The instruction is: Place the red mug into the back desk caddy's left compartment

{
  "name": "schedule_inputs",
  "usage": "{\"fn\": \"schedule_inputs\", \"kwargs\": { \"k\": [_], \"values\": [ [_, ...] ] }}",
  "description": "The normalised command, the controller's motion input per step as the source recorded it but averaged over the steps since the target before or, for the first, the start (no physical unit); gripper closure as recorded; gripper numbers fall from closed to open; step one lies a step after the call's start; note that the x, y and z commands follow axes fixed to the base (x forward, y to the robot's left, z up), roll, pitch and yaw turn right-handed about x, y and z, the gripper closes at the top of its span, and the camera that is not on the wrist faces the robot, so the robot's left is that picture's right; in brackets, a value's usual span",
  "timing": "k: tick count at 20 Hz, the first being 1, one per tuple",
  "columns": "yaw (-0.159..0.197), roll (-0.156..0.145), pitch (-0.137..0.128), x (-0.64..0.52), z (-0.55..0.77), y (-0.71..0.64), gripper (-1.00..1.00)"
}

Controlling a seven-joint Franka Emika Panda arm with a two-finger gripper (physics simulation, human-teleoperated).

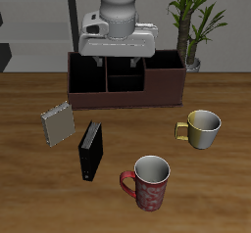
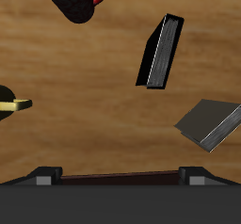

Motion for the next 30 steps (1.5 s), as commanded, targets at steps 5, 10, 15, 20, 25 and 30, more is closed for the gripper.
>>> {"fn": "schedule_inputs", "kwargs": {
  "k": [5,10,15,20,25,30],
  "values": [
    [0.012,0.022,-0.026,0.15,0.11,0.02,-1.00],
    [0.004,0.026,-0.030,0.23,0.13,0.04,-1.00],
    [-0.016,-0.009,-0.024,0.35,0.04,0.11,-1.00],
    [-0.005,-0.026,-0.021,0.32,0.07,0.10,-1.00],
    [-0.007,-0.004,-0.018,0.28,0.04,0.12,-1.00],
    [-0.034,-0.008,-0.004,0.28,0.01,0.20,-1.00]
  ]
}}
